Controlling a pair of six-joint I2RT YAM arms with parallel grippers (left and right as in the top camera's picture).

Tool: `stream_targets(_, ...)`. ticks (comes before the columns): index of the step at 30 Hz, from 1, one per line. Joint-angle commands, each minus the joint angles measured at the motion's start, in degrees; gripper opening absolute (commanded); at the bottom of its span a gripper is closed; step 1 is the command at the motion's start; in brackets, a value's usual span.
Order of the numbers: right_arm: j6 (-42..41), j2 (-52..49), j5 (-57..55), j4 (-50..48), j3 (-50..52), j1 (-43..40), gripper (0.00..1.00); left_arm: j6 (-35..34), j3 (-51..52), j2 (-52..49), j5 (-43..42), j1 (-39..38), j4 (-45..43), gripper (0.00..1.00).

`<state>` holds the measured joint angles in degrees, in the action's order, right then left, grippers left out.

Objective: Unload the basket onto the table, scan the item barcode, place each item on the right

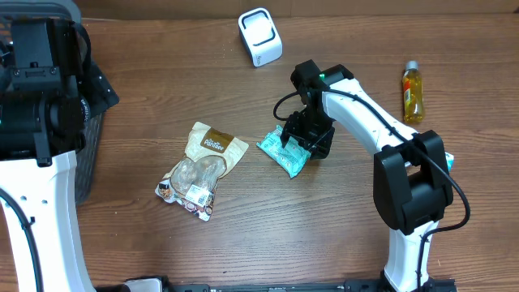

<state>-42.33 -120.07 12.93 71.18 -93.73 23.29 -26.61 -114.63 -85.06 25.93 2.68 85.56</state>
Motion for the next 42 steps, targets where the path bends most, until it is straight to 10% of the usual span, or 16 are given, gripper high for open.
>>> stream_targets(1,-7.87,1.66,-3.39,-0.9,0.85,-0.15,0.68,-0.61,-0.5,-0.33,-0.09,0.31,-0.09,1.0)
stream_targets(12,-10.67,1.64,-4.46,-12.57,10.1,-0.15,0.64,-0.61,-0.5,-0.33,-0.07,0.31,-0.11,1.0)
stream_targets(26,-4.39,1.68,-2.38,-17.42,12.61,-1.4,0.33,-0.61,-0.5,-0.33,-0.09,0.31,-0.09,1.0)
stream_targets(35,3.85,1.79,6.14,-15.85,11.91,-3.1,0.86,-0.61,-0.5,-0.33,-0.09,0.31,-0.09,1.0)
stream_targets(42,3.82,1.79,6.71,-13.73,11.91,-3.06,0.75,-0.61,-0.5,-0.33,-0.07,0.31,-0.09,1.0)
